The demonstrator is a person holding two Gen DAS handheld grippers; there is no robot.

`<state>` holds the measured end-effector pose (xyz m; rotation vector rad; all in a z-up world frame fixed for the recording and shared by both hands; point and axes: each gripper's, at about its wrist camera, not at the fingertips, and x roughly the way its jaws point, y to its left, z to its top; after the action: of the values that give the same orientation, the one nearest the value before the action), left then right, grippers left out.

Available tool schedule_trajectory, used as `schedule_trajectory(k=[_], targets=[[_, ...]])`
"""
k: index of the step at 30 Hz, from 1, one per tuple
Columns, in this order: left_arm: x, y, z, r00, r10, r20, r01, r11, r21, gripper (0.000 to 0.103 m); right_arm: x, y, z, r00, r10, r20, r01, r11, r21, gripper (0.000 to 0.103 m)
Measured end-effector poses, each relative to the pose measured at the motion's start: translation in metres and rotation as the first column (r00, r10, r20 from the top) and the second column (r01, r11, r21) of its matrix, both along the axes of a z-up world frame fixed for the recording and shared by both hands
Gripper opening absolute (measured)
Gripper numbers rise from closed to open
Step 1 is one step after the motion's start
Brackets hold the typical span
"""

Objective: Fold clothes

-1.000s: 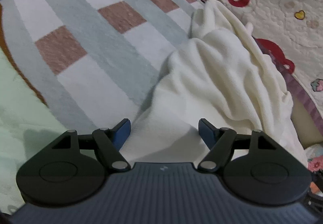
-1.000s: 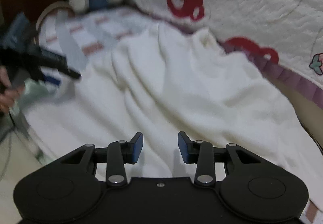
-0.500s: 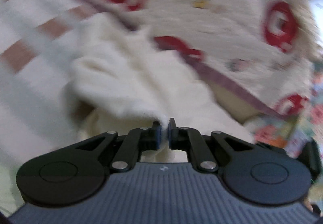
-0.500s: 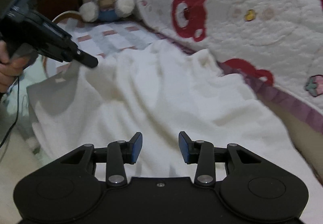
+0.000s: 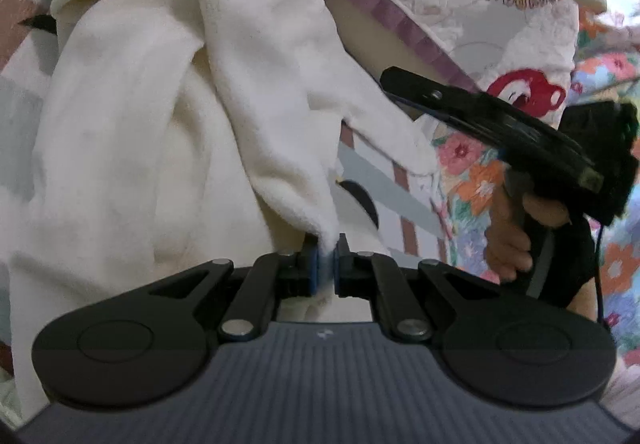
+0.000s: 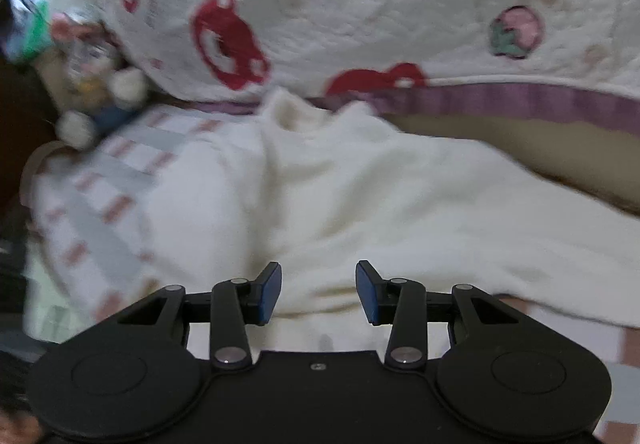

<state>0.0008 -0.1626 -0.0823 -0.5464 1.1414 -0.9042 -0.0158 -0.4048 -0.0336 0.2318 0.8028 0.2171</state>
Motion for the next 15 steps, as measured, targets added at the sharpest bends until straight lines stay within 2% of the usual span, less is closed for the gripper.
schedule_trajectory(k=[2,3,4,6,9,10,11,12,14,15], targets=[[0.002,0.002,0.001,1.000,0.004,0.006,-0.004,1.000,-0.006,0.006,0.003,0.009,0.001,0.998,0.062,-0.003,-0.061,0.995,0.083,0.047],[0.002,0.002,0.003,1.000,0.000,0.026,0.000,1.000,0.003,0.006,0.004,0.016,0.001,0.996,0.092,-0.003,-0.091,0.989,0.116,0.050],[0.000,0.002,0.004,0.999,-0.007,0.041,0.006,1.000,0.012,0.006,0.006,0.022,0.000,0.993,0.121,-0.005,-0.119,0.983,0.141,0.060],[-0.002,0.000,0.006,0.998,-0.023,0.067,0.020,0.999,0.036,0.006,0.020,0.038,-0.006,0.985,0.167,-0.046,-0.161,0.980,0.113,0.072],[-0.005,-0.006,0.013,0.990,-0.056,0.130,0.043,0.994,0.100,0.007,0.042,0.061,-0.027,0.972,0.188,-0.141,-0.185,0.982,0.032,0.072],[-0.008,-0.008,0.020,0.985,-0.074,0.156,0.052,0.989,0.139,0.007,0.048,0.063,-0.031,0.968,0.204,-0.144,-0.201,0.979,0.034,0.057],[-0.012,-0.008,0.028,0.978,-0.096,0.187,0.063,0.983,0.175,0.008,0.050,0.065,-0.031,0.971,0.208,-0.121,-0.204,0.978,0.045,0.033],[-0.019,-0.003,0.044,0.960,-0.124,0.250,0.073,0.976,0.203,0.010,0.052,0.066,-0.032,0.972,0.212,-0.099,-0.208,0.977,0.055,0.012],[-0.034,0.019,0.077,0.896,-0.128,0.424,0.026,0.971,0.238,0.011,0.054,0.068,-0.030,0.976,0.214,-0.040,-0.212,0.976,0.058,0.011],[-0.039,0.032,0.092,0.859,-0.120,0.497,-0.009,0.968,0.250,0.012,0.046,0.066,-0.020,0.980,0.195,0.039,-0.195,0.981,-0.008,0.011]])
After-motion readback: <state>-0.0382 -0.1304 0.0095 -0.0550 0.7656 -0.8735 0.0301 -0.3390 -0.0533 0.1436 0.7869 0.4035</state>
